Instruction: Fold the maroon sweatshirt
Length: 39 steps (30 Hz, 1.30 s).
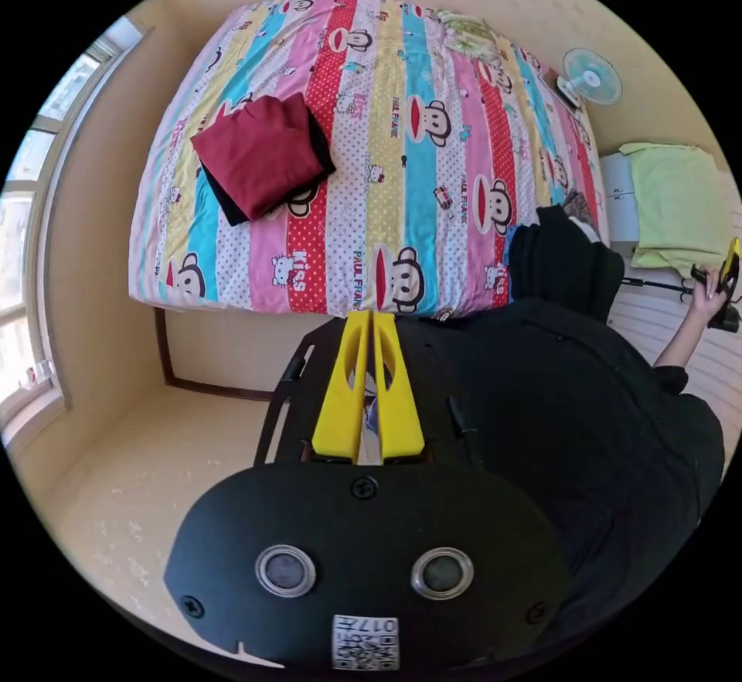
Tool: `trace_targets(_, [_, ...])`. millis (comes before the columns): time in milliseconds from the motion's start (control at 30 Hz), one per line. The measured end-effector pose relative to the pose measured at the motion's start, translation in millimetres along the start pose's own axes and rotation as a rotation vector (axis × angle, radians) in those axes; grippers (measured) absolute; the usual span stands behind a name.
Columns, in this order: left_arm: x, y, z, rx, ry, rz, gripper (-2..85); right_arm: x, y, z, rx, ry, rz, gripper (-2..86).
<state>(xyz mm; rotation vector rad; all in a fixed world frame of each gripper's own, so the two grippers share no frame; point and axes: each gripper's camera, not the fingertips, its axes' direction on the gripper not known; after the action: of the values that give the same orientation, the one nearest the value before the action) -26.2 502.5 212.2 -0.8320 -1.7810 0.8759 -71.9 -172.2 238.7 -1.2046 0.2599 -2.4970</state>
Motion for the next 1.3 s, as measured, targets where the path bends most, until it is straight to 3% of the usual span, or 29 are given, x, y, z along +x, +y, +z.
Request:
trace_targets(167, [-63, -20, -87, 0.187, 0.39, 0.0, -1.0, -21, 10, -15, 0.042, 0.046, 0.037, 0.3])
trace_targets(333, [-159, -39, -152, 0.427, 1.093, 0.108, -1.0, -50, 31, -15, -0.009, 0.064, 0.099, 0.5])
trace_targets(500, [-241, -63, -176, 0.58, 1.649, 0.066, -1.0, -91, 45, -6, -0.11, 0.175, 0.124, 0.5])
trace_targets(800, [-323, -126, -199, 0.543, 2.004, -0.086, -1.0, -110, 65, -11, 0.094, 0.133, 0.337, 0.4])
trace_targets(867, [-334, -142, -203, 0.553, 2.009, -0.077, -1.0, -113, 71, -8, 0.113, 0.113, 0.381, 0.4])
trace_targets(967, [-364, -168, -218, 0.561, 1.693, -0.098, -0.8, -121, 74, -3, 0.118, 0.062, 0.413, 0.4])
trace_targets(1033, [-393, -185, -231, 0.546, 1.213, -0.195, -0.5, -127, 73, -3, 0.111, 0.066, 0.422, 0.4])
trace_targets(1133, [-420, -218, -222, 0.504, 0.757, -0.322, 2.3, -137, 73, -11, 0.133, 0.103, 0.445, 0.5])
trace_targets(1300, [-432, -306, -152, 0.385, 0.753, -0.345, 6.6, -148, 84, -40, 0.295, 0.142, 0.511, 0.8])
